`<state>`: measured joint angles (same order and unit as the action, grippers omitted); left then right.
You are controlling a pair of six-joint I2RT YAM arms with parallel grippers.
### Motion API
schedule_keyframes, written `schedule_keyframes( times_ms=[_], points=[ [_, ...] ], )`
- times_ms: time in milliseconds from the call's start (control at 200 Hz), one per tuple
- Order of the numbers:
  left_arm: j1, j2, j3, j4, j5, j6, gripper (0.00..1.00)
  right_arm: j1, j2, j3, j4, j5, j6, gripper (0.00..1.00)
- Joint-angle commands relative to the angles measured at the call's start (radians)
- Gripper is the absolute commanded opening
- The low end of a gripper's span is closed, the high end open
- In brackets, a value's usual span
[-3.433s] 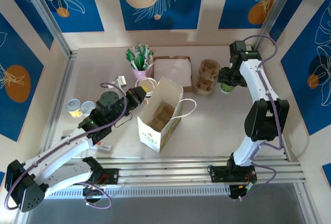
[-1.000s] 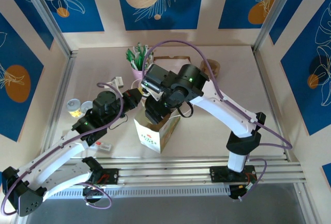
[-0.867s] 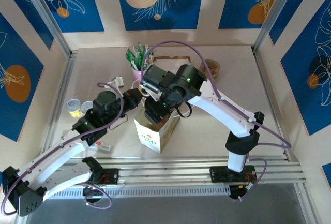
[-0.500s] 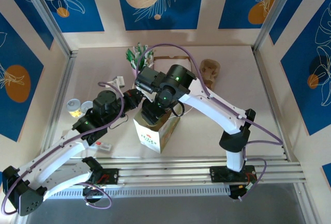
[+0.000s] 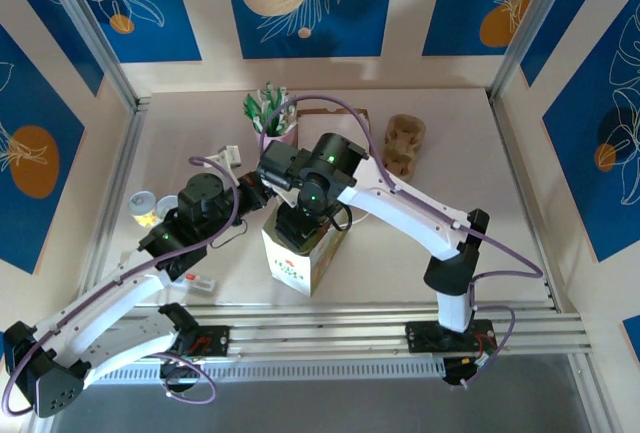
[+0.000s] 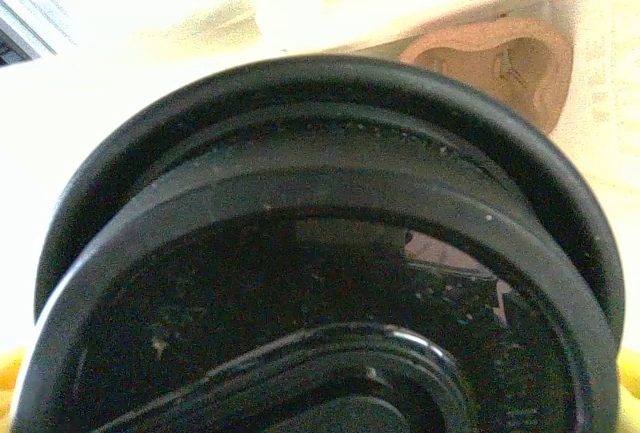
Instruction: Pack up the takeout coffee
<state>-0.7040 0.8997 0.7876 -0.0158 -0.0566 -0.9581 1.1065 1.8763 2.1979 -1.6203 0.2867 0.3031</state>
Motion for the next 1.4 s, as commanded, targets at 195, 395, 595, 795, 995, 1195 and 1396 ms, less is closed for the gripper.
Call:
schedule_keyframes(
  times_ms=[195, 395, 595, 795, 995, 1195, 1396],
  points=[
    [0.009, -0.004, 0.003, 0.049, 0.074, 0.045, 0.00, -0.033, -0.009, 0.025, -0.105, -0.049, -0.025, 0.77],
    [0.009, 0.005, 0.002, 0.065, 0.103, 0.048, 0.00, -0.032, 0.028, 0.017, -0.110, -0.014, -0.022, 0.77],
    [0.012, -0.016, 0.011, 0.026, 0.058, 0.056, 0.00, -0.016, 0.037, 0.016, -0.113, 0.008, -0.017, 0.77],
    [0.034, -0.045, -0.031, 0.007, 0.025, 0.001, 0.00, 0.018, 0.043, -0.010, -0.106, 0.041, -0.026, 0.77],
    [0.081, -0.098, -0.079, 0.007, 0.013, -0.058, 0.00, 0.019, 0.029, -0.038, -0.093, 0.031, -0.042, 0.77],
    [0.112, -0.092, -0.084, 0.031, 0.064, -0.091, 0.00, 0.015, 0.040, -0.067, -0.071, -0.016, -0.058, 0.77],
    [0.117, -0.073, -0.072, 0.039, 0.100, -0.093, 0.00, -0.004, 0.059, -0.055, -0.052, -0.021, -0.076, 0.77]
  ],
)
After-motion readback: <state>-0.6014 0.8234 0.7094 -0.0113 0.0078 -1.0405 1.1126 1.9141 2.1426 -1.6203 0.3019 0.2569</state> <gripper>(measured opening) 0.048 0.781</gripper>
